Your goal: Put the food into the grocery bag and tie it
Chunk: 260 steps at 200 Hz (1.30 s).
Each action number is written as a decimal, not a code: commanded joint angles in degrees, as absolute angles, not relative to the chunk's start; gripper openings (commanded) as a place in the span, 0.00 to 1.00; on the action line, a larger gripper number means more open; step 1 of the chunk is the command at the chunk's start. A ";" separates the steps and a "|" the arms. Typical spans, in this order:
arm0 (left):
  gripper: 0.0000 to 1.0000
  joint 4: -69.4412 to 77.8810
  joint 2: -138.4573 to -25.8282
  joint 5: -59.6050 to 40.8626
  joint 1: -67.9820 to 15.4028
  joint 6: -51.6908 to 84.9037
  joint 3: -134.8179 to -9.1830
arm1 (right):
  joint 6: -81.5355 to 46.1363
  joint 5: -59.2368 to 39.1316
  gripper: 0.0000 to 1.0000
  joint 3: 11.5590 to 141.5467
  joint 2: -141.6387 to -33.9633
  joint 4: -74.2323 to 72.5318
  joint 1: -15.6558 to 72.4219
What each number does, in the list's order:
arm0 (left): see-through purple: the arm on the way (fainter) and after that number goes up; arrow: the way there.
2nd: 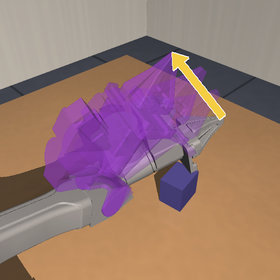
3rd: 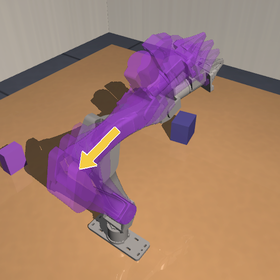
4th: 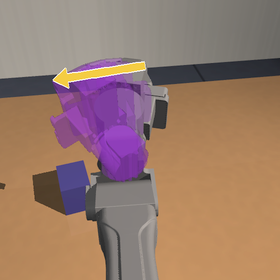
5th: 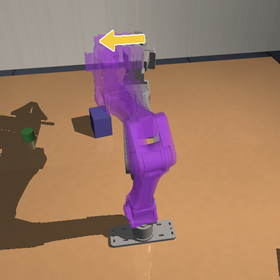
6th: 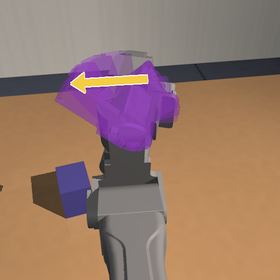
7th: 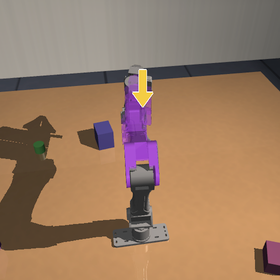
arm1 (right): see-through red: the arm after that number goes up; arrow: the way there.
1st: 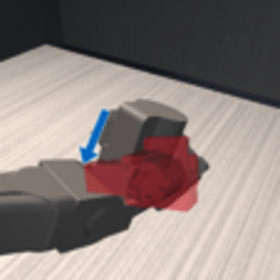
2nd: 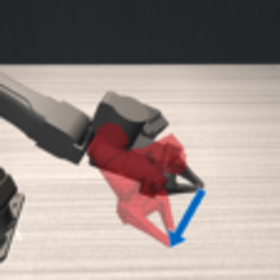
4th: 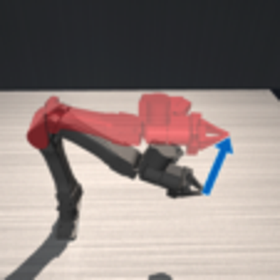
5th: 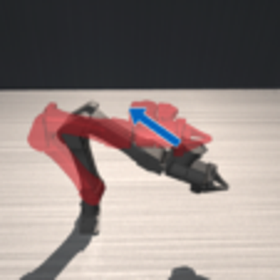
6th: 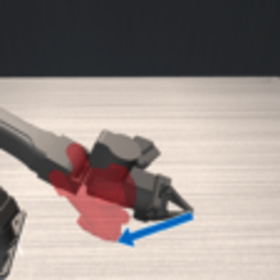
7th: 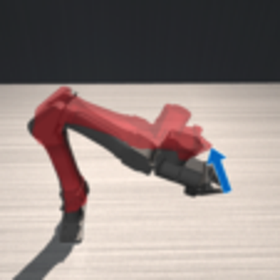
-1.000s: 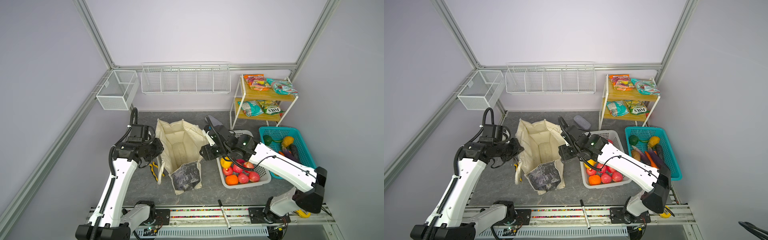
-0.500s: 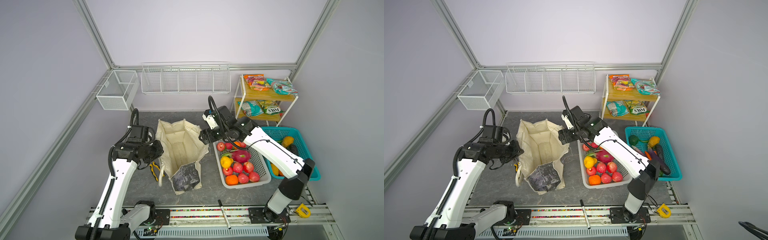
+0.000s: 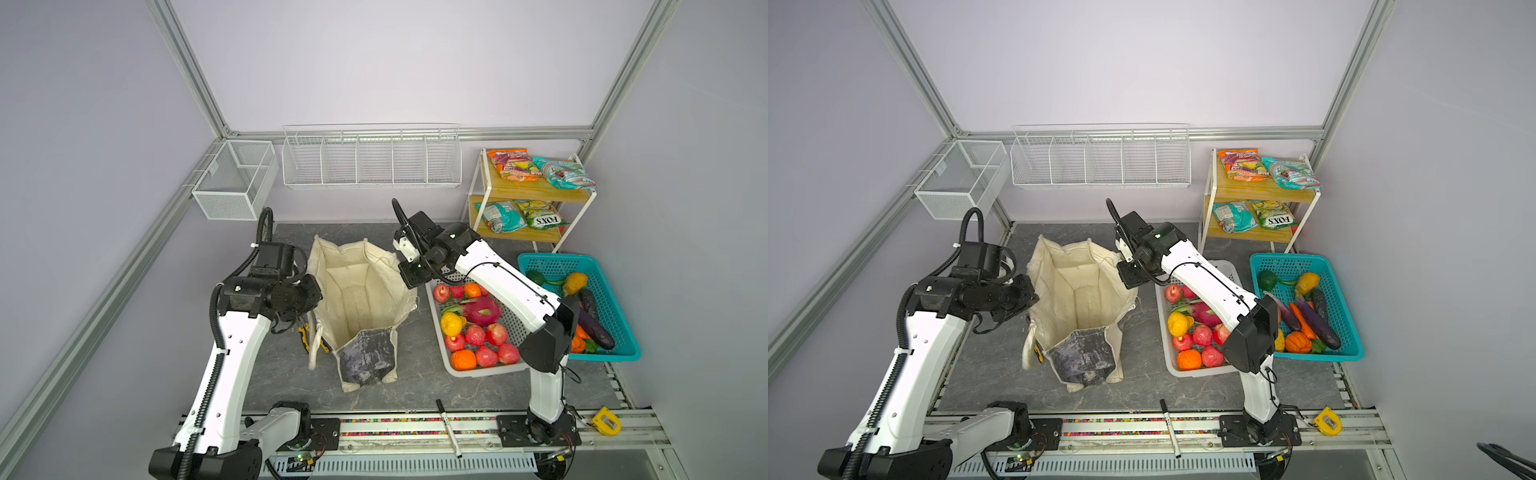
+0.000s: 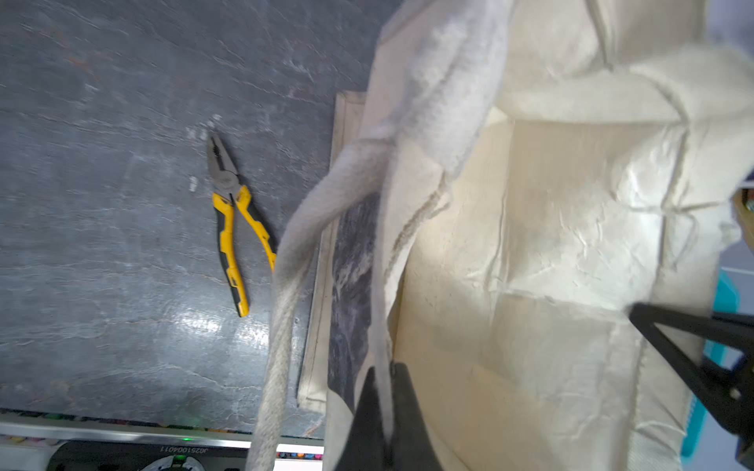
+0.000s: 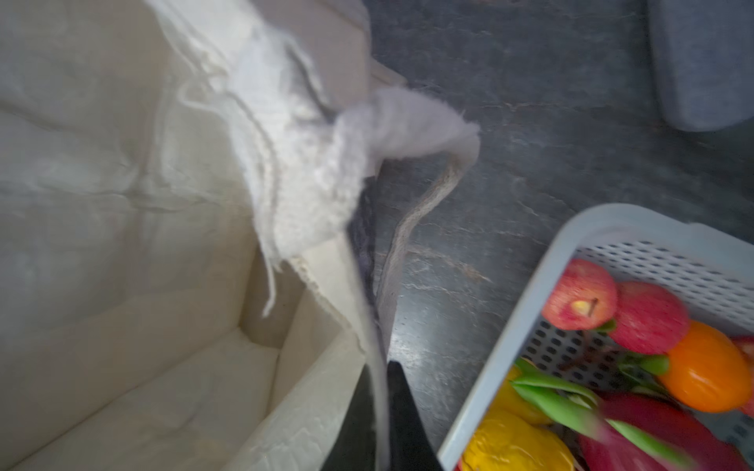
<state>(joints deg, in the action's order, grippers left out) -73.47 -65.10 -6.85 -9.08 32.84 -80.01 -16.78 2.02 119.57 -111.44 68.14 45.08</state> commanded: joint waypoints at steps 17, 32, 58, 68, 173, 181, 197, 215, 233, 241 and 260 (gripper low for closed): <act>0.00 -82.78 -66.85 6.57 -9.32 31.60 -90.46 | -22.05 19.11 0.07 121.34 -104.58 78.42 45.01; 0.00 -83.15 -67.19 6.75 -9.32 31.17 -90.96 | -22.55 19.72 0.07 121.26 -104.77 80.57 45.09; 0.00 -79.58 -66.53 2.02 -9.32 30.94 -87.54 | -23.82 15.53 0.07 117.25 -102.83 76.93 45.65; 0.00 -77.23 -66.06 -0.31 -9.32 30.86 -85.80 | -24.48 14.33 0.07 115.58 -102.25 75.32 46.13; 0.00 -67.06 -63.50 -10.69 -9.47 31.46 -72.16 | -29.26 9.39 0.35 103.83 -98.64 65.69 49.04; 0.00 -67.02 -63.54 -10.87 -9.56 31.72 -72.03 | -29.22 9.39 0.41 103.71 -98.28 65.56 49.08; 0.00 -66.97 -63.47 -11.07 -9.89 32.16 -72.07 | -29.01 9.40 0.53 103.88 -97.42 65.39 49.13; 0.00 -66.95 -63.34 -10.90 -9.93 32.52 -72.34 | -28.50 9.59 0.66 104.51 -96.20 64.66 49.13; 0.00 -67.38 -63.65 -10.40 -9.93 32.52 -73.21 | -28.21 9.78 0.78 106.54 -95.33 65.12 49.13; 0.00 -67.54 -63.80 -10.29 -9.93 32.52 -73.52 | -28.37 10.15 0.82 107.73 -95.07 65.63 49.06; 0.00 -67.84 -64.32 -10.20 -9.98 32.52 -74.38 | -29.14 11.22 0.88 111.49 -94.42 67.61 48.84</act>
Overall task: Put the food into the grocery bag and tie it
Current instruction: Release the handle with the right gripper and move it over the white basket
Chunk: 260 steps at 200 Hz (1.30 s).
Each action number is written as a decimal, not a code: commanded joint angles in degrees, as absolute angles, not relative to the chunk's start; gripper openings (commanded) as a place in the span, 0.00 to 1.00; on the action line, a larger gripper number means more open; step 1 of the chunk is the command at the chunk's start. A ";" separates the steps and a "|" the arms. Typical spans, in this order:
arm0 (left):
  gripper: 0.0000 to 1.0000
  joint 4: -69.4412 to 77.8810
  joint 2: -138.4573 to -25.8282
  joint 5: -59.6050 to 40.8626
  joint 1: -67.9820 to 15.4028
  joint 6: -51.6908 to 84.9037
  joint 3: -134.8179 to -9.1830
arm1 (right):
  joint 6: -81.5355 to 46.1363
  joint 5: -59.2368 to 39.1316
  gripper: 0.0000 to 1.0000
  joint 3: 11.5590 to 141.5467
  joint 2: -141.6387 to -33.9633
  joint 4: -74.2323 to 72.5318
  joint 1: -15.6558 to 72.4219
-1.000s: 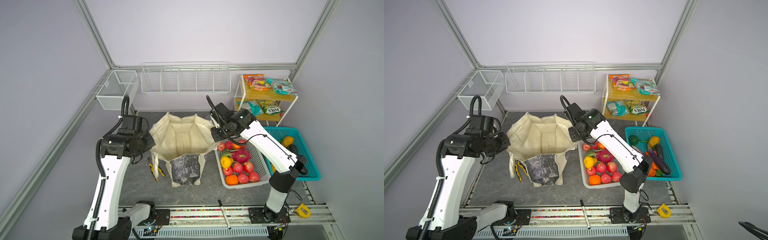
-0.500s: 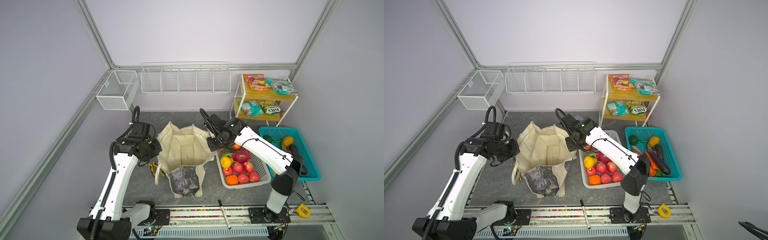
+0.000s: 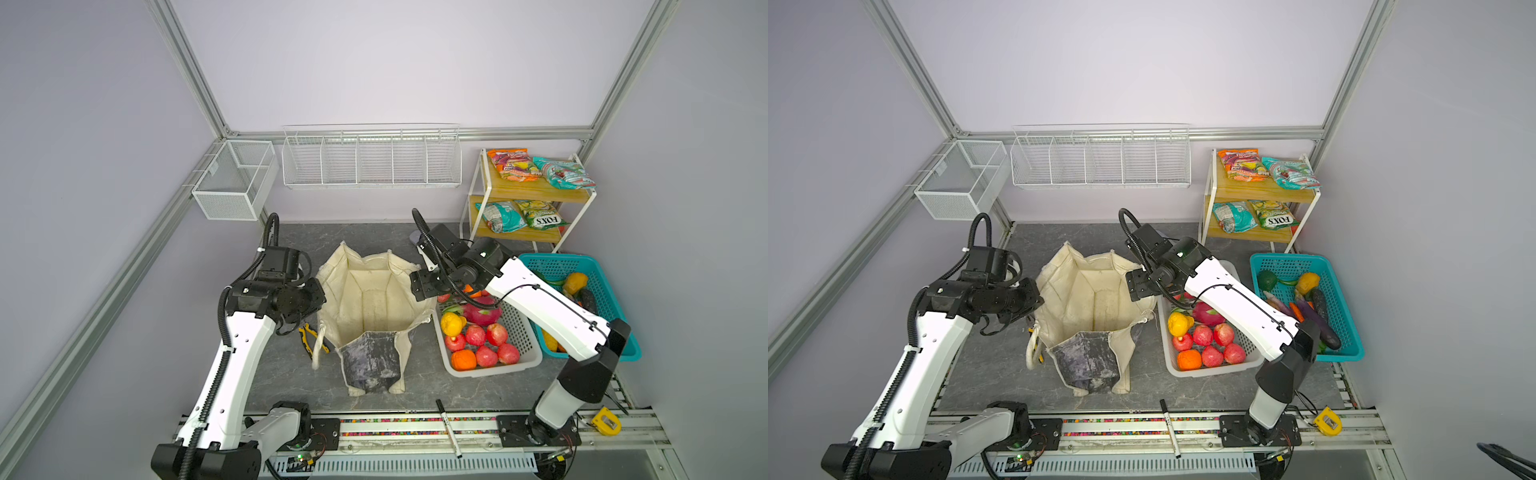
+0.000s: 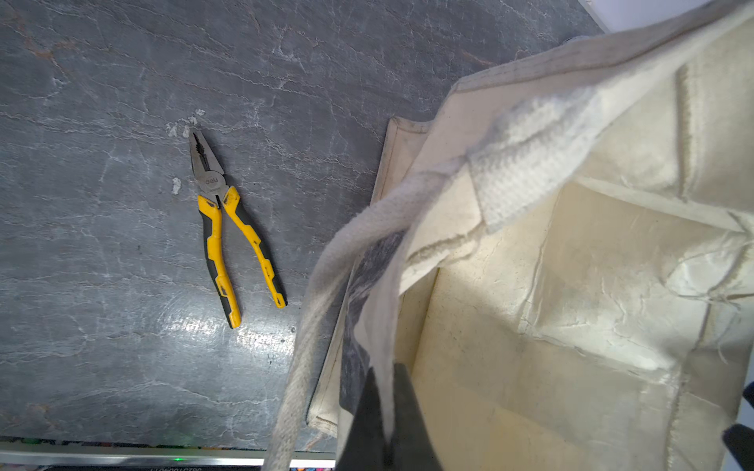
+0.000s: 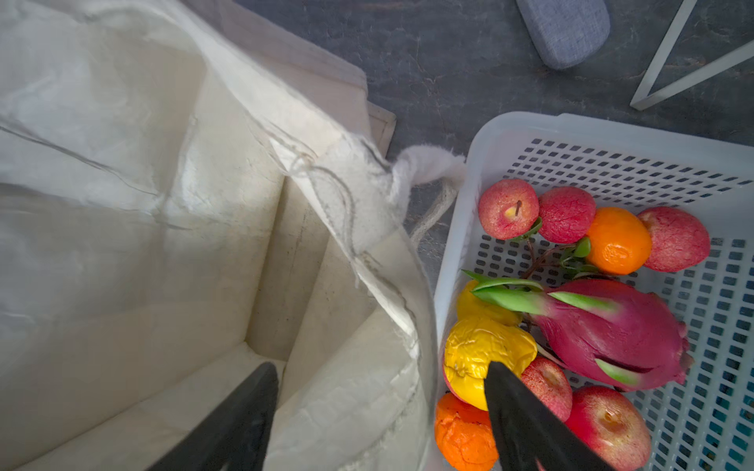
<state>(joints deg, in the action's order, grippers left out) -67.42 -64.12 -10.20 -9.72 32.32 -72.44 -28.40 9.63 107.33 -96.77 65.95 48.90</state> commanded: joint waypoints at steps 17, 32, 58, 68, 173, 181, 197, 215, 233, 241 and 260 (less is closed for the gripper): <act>0.00 -68.18 -64.51 -10.13 -9.93 32.52 -74.98 | -31.35 12.36 0.90 114.62 -93.42 69.77 48.01; 0.00 -68.67 -64.45 -9.95 -10.01 32.52 -75.44 | -33.42 14.14 0.90 115.92 -91.58 70.61 47.31; 0.00 -69.52 -64.00 -9.67 -10.02 32.43 -75.50 | -42.16 20.13 0.90 112.55 -85.52 70.03 45.88; 0.00 -69.69 -63.79 -9.67 -10.02 32.43 -75.33 | -47.22 21.81 0.88 109.99 -82.97 70.24 45.09; 0.00 -69.52 -63.35 -8.54 -11.14 31.83 -74.10 | -93.14 9.86 0.88 70.88 -64.82 64.13 41.92; 0.00 -69.44 -63.37 -8.53 -11.16 31.73 -74.01 | -95.91 8.46 0.88 68.26 -64.29 62.72 41.92; 0.00 -69.35 -63.17 -8.27 -11.25 31.60 -73.81 | -97.75 7.49 0.89 65.72 -64.28 60.68 41.93; 0.00 -69.35 -62.97 -8.00 -11.25 31.42 -73.65 | -98.98 8.54 0.90 65.77 -65.29 60.62 41.95; 0.00 -69.35 -62.88 -7.67 -11.25 31.27 -73.52 | -100.32 8.13 0.92 67.00 -67.68 62.38 41.51; 0.00 -69.30 -62.84 -7.56 -11.25 31.24 -73.46 | -100.98 7.41 0.93 67.52 -68.94 63.13 41.26; 0.00 -69.17 -62.64 -7.31 -11.26 31.33 -73.23 | -102.35 5.43 0.95 67.68 -71.18 62.55 41.28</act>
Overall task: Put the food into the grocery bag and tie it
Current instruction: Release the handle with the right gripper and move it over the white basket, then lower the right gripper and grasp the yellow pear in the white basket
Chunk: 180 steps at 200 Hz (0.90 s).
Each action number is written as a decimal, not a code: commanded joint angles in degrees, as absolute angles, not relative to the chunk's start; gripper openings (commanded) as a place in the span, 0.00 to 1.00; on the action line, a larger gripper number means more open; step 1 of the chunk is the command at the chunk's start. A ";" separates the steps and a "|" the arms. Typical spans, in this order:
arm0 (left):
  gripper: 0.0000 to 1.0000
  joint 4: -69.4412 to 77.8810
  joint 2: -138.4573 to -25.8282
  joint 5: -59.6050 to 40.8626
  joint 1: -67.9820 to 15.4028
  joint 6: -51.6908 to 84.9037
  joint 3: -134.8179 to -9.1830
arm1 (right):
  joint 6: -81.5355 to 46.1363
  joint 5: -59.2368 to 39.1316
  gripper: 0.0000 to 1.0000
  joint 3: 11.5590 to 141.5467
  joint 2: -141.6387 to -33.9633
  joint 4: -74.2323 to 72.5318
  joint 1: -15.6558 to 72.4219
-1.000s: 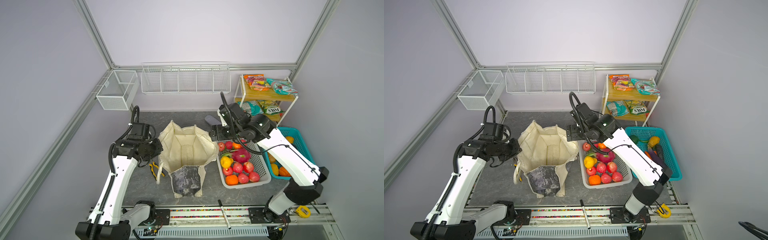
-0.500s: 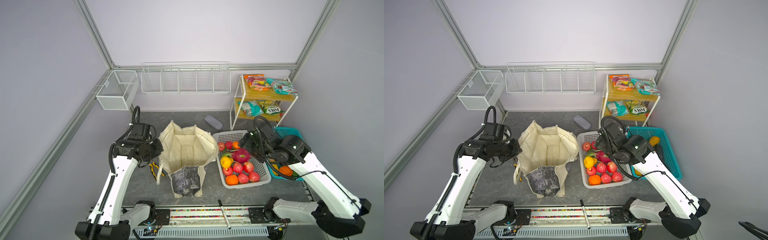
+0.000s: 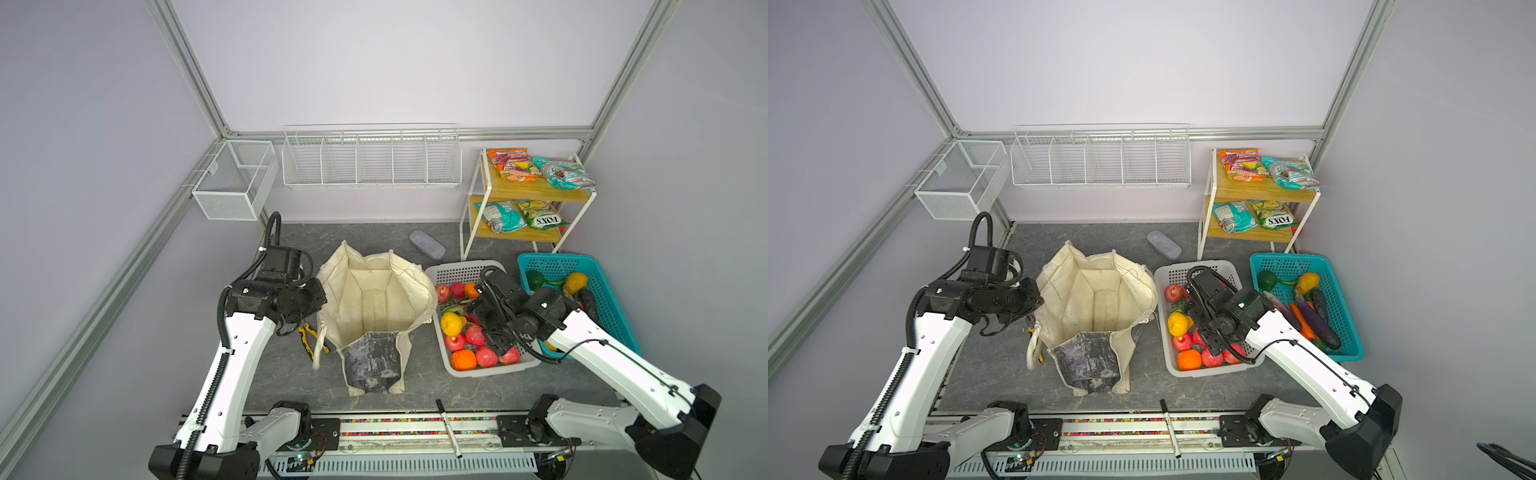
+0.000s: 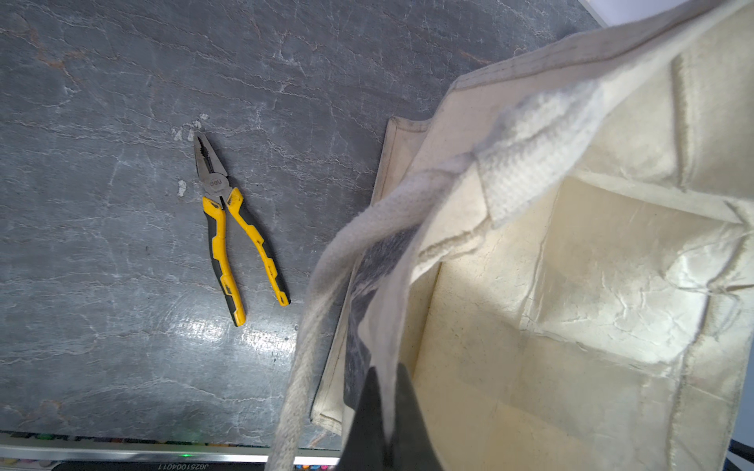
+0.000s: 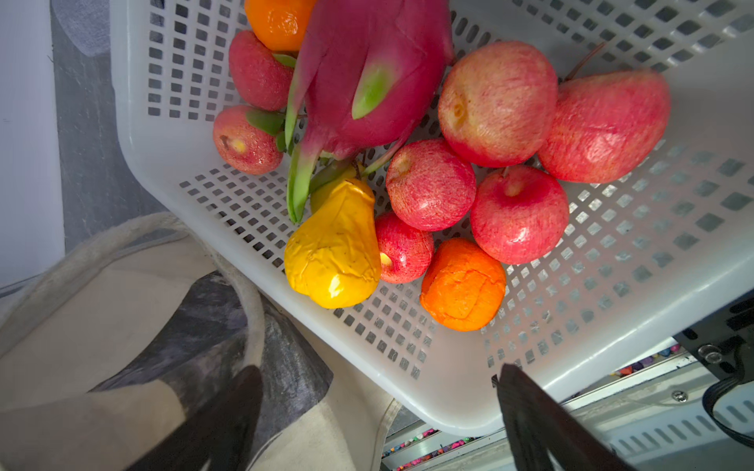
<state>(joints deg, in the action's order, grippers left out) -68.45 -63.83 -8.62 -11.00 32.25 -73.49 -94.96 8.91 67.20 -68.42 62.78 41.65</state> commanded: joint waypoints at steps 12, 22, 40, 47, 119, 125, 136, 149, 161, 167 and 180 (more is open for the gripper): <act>0.00 -69.13 -62.48 -7.14 -11.28 31.20 -73.09 | -102.99 4.37 0.96 67.34 -72.15 60.84 41.22; 0.00 -69.08 -62.35 -7.04 -11.25 31.20 -73.03 | -103.44 4.12 0.96 67.07 -72.87 59.25 41.23; 0.00 -69.08 -62.23 -6.95 -11.25 31.20 -72.90 | -103.25 4.56 0.96 67.62 -74.37 57.54 40.90; 0.00 -69.08 -62.11 -6.90 -11.25 31.20 -72.88 | -102.61 4.65 0.97 67.97 -75.10 56.96 40.66; 0.00 -69.32 -61.52 -6.33 -11.25 31.11 -72.52 | -101.00 1.46 0.99 68.87 -81.69 53.06 39.26; 0.00 -69.35 -61.47 -6.28 -11.25 31.04 -72.58 | -100.75 1.17 0.99 69.20 -82.14 53.20 39.07; 0.00 -69.35 -61.48 -6.24 -11.26 31.04 -72.66 | -100.64 0.50 1.00 69.35 -82.92 53.30 38.85; 0.00 -69.37 -61.30 -6.11 -11.25 30.94 -72.68 | -100.64 -0.04 1.00 69.28 -83.61 53.07 38.83; 0.00 -69.43 -61.17 -5.98 -11.27 30.94 -72.58 | -100.72 -0.26 1.00 69.24 -84.25 52.60 38.74; 0.00 -69.43 -61.09 -5.98 -11.25 30.94 -72.49 | -100.68 -0.27 1.00 69.17 -84.60 52.48 38.69; 0.00 -69.44 -61.00 -5.98 -11.25 30.94 -72.39 | -100.72 -0.44 0.99 69.17 -85.37 52.37 38.64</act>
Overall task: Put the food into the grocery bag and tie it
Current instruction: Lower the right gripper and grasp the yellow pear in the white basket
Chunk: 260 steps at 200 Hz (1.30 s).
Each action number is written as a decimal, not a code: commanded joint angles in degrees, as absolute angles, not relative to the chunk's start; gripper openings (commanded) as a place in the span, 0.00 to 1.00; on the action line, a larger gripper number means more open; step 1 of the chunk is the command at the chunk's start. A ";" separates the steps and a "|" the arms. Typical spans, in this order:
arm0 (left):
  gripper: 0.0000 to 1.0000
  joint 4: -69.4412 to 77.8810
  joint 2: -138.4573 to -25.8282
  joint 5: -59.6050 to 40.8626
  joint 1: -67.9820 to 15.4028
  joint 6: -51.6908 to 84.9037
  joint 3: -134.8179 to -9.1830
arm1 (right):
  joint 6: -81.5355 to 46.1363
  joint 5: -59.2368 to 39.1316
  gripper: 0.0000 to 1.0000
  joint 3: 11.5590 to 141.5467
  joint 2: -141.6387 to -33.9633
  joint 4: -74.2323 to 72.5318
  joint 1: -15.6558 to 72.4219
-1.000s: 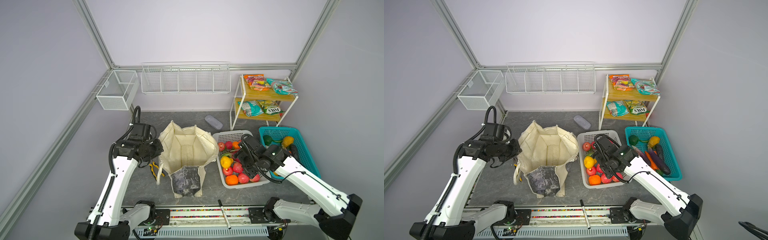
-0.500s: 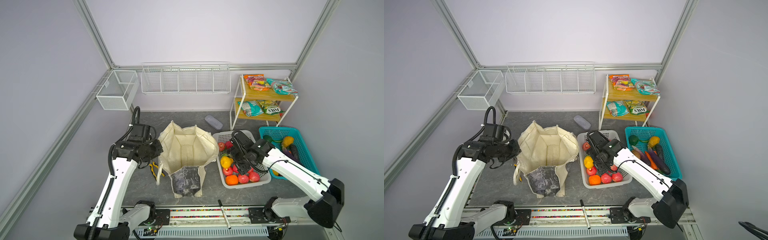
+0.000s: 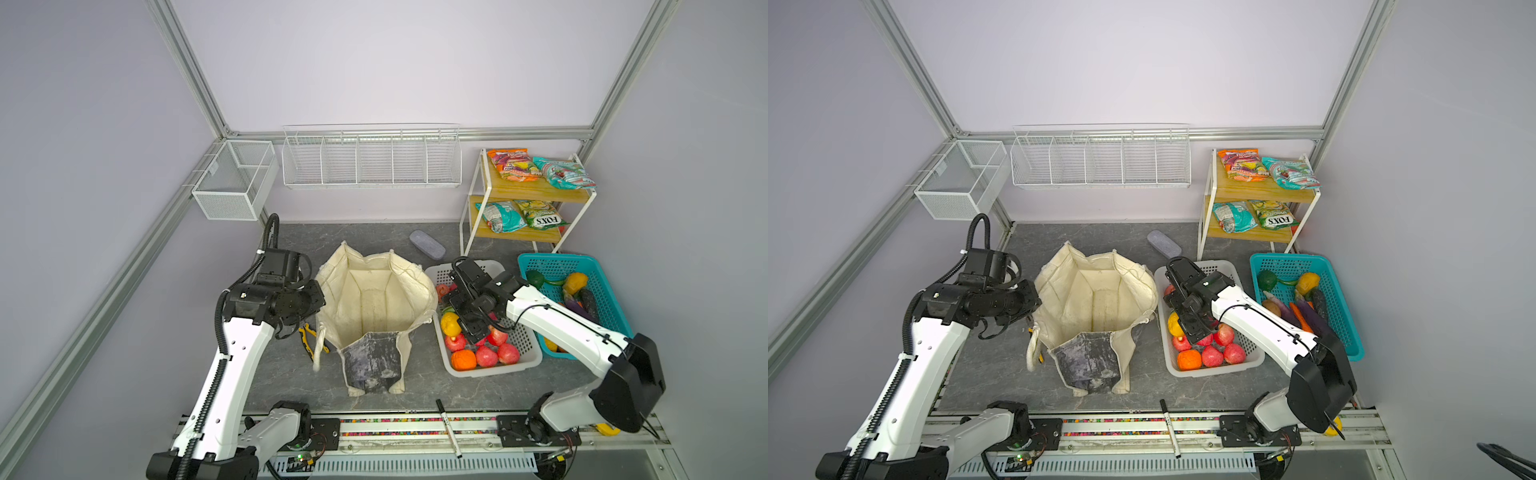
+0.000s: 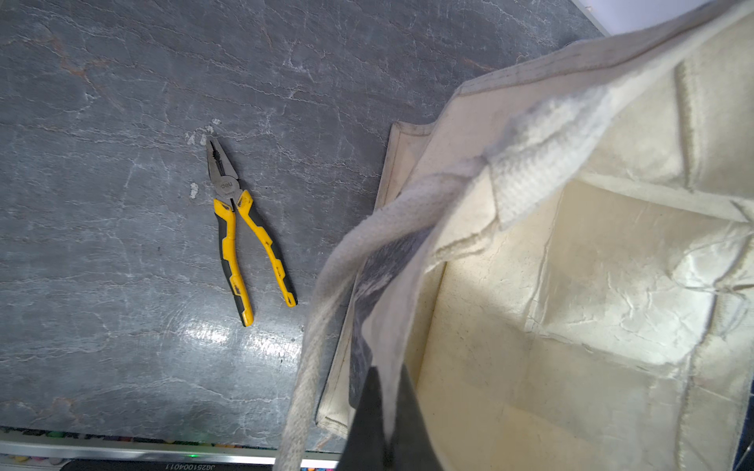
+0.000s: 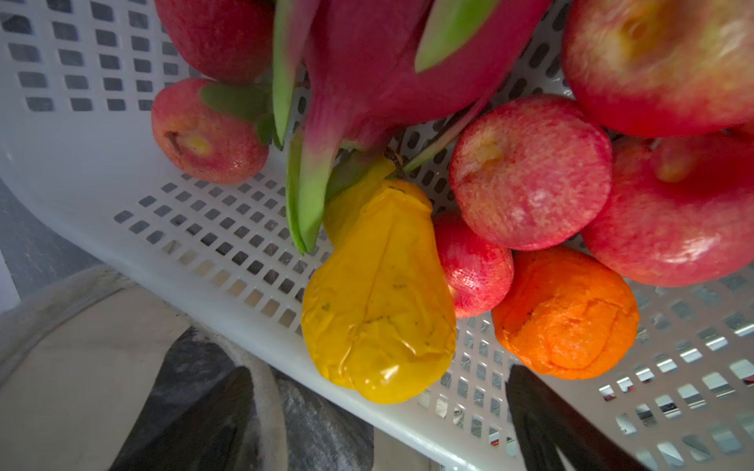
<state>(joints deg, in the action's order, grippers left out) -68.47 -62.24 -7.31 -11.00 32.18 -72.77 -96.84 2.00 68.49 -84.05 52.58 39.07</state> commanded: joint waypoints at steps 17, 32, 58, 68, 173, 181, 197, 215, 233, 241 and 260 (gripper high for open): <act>0.00 -69.43 -60.86 -5.80 -11.25 30.94 -72.35 | -100.64 -0.87 0.99 69.09 -86.16 52.29 38.26; 0.00 -69.52 -60.82 -5.78 -11.25 30.94 -72.51 | -100.77 -0.99 0.99 68.82 -86.47 52.05 38.15; 0.00 -69.74 -60.64 -5.61 -11.25 31.02 -72.51 | -100.97 -1.05 0.96 68.64 -87.06 51.90 38.17; 0.00 -69.70 -60.48 -5.47 -11.25 31.03 -72.44 | -101.14 -0.97 0.94 68.43 -87.18 51.78 38.15; 0.00 -70.05 -59.73 -5.29 -11.26 30.85 -71.73 | -101.35 -0.70 0.89 67.67 -89.72 51.24 38.15; 0.00 -70.05 -59.64 -5.29 -11.30 30.89 -71.56 | -101.25 -0.62 0.88 67.61 -89.90 51.24 38.14; 0.00 -70.09 -59.45 -5.32 -11.29 30.94 -71.45 | -101.08 -0.57 0.87 67.42 -90.08 51.23 38.19; 0.00 -70.14 -59.35 -5.20 -11.25 30.98 -71.46 | -100.99 -0.70 0.84 67.07 -90.25 51.24 38.14; 0.00 -70.14 -59.37 -5.17 -11.25 30.94 -71.45 | -100.99 -0.55 0.82 66.95 -90.26 51.32 38.14; 0.00 -70.14 -59.36 -5.17 -11.29 30.98 -71.45 | -100.99 -0.53 0.82 66.97 -90.26 51.41 38.15; 0.00 -70.14 -59.39 -5.10 -11.25 30.94 -71.43 | -100.90 -0.35 0.78 66.89 -90.20 51.50 38.14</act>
